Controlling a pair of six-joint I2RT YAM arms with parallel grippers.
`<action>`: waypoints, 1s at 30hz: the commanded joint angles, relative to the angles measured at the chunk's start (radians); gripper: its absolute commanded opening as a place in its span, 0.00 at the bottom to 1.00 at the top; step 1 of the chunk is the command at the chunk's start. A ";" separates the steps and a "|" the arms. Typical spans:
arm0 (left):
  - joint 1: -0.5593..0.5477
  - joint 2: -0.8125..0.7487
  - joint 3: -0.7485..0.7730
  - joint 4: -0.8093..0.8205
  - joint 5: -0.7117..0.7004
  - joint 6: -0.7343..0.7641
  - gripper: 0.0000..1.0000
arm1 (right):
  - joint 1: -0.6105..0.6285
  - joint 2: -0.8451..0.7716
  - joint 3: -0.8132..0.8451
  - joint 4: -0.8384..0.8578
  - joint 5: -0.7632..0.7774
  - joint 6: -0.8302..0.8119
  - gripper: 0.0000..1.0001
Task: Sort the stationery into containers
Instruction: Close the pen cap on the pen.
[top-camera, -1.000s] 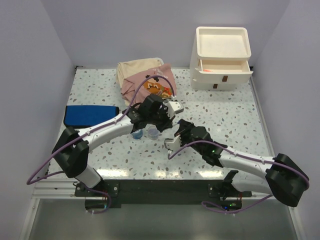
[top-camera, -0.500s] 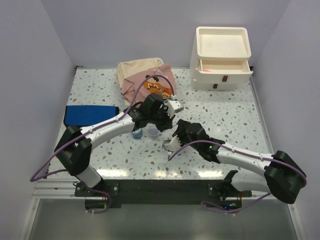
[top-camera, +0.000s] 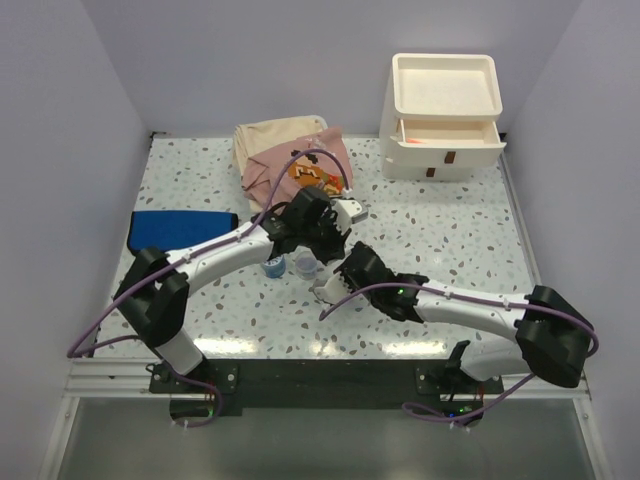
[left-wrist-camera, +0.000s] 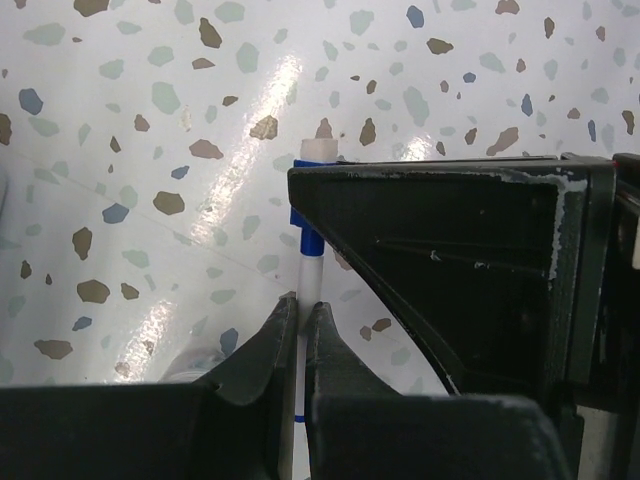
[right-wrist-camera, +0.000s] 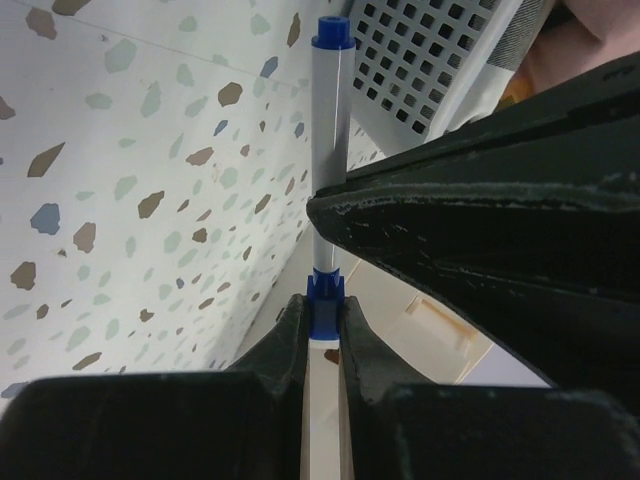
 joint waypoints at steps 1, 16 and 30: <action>0.001 0.027 0.101 0.200 -0.031 -0.025 0.00 | 0.078 0.017 0.073 -0.004 -0.043 0.064 0.00; 0.010 0.000 0.084 0.167 -0.019 0.001 0.00 | 0.087 -0.002 0.085 -0.027 -0.037 0.159 0.00; 0.010 -0.009 0.142 0.043 0.000 0.035 0.00 | 0.071 -0.051 0.119 -0.123 -0.030 0.182 0.00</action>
